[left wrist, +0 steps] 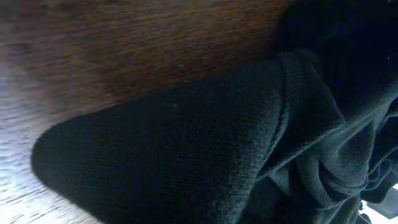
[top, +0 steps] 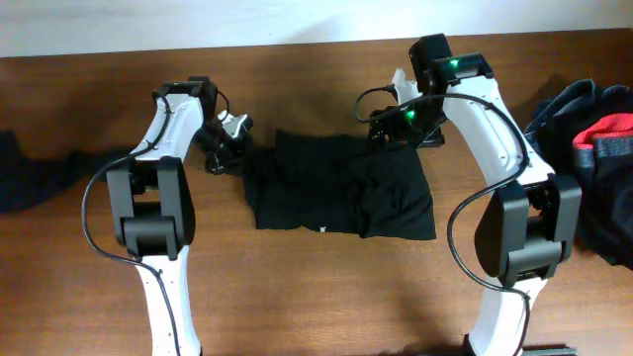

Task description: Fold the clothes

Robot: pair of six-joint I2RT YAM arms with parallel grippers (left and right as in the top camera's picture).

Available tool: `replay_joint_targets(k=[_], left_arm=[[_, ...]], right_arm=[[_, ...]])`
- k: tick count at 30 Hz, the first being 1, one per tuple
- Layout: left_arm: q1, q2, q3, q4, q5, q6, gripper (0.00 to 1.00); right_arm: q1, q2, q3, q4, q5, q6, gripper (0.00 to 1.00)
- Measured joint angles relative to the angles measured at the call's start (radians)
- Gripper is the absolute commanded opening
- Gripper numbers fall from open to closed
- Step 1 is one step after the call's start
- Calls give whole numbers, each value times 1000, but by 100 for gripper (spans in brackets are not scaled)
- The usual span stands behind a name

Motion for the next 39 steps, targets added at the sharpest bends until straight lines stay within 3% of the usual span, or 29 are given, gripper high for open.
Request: replay_joint_targets(k=[14, 24, 26, 27, 29, 30, 39], left_arm=[[180, 0, 0, -3, 56, 8, 1], [172, -9, 60, -31, 80, 45, 1], [164, -31, 68, -23, 83, 45, 1], [159, -45, 71, -17, 84, 45, 1], [143, -84, 77, -2, 89, 45, 1], [133, -107, 78, 6, 90, 45, 1], [48, -239, 104, 40, 101, 48, 1]], right_arm=[[-7, 0, 0, -3, 42, 0, 95], [-113, 0, 0, -3, 49, 22, 93], [-120, 0, 0, -3, 51, 23, 79], [-119, 0, 0, -3, 52, 22, 64], [-117, 0, 0, -3, 52, 23, 21], [-114, 0, 0, -3, 53, 24, 6], [-75, 0, -29, 30, 5, 53, 4]])
